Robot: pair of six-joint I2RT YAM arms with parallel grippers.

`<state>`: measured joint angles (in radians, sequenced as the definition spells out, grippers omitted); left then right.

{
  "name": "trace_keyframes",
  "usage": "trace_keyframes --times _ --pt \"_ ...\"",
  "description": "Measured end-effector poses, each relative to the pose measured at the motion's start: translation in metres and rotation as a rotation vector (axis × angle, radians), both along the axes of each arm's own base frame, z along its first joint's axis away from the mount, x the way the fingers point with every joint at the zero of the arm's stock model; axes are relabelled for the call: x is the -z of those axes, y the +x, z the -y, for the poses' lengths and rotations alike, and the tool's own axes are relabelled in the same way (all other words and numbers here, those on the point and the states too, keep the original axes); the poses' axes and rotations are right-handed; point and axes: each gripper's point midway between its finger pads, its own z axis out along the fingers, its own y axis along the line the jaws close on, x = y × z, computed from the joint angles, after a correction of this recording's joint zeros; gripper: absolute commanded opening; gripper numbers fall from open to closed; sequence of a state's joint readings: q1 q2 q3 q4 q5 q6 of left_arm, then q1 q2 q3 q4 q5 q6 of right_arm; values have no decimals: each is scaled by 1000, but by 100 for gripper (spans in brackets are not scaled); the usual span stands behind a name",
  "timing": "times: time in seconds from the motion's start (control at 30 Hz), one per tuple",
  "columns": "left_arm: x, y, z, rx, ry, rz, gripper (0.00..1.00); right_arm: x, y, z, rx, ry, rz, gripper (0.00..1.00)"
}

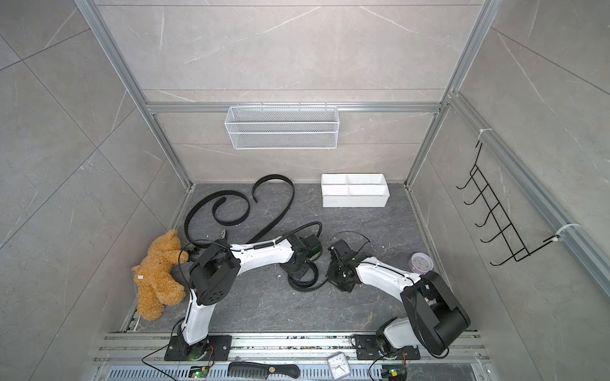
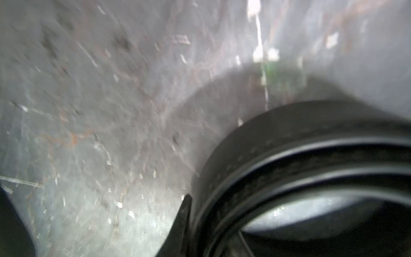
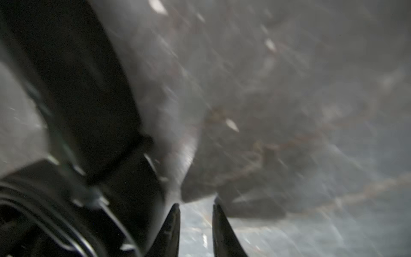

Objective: Place the belts into the storage roll
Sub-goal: Roll the belt at the center of the board.

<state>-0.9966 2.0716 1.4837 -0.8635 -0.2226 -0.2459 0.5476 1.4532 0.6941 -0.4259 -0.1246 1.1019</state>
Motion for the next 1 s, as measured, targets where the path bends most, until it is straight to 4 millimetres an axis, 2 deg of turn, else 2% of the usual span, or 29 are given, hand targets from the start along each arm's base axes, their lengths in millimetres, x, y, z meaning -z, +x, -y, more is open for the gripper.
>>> trace_keyframes --times 0.17,0.33,0.43,0.6,0.77,0.9,1.0 --pt "0 -7 1 11 -7 -8 0 -1 26 -14 -52 10 46 30" --pt "0 -7 4 -1 -17 -6 0 -3 39 -27 -122 39 77 39" --pt "0 -7 5 -19 -10 -12 0 -4 38 -28 -160 41 81 44" --pt "1 -8 5 -45 20 -23 0 -9 25 -14 -194 -10 57 49" --pt "0 -8 4 -60 28 -24 0 -29 20 -3 -203 -42 95 53" --pt "0 -8 4 -64 29 -23 0 -50 18 -4 -207 -6 175 56" --pt "0 -8 5 -64 29 -22 0 -49 9 -11 -238 26 206 59"
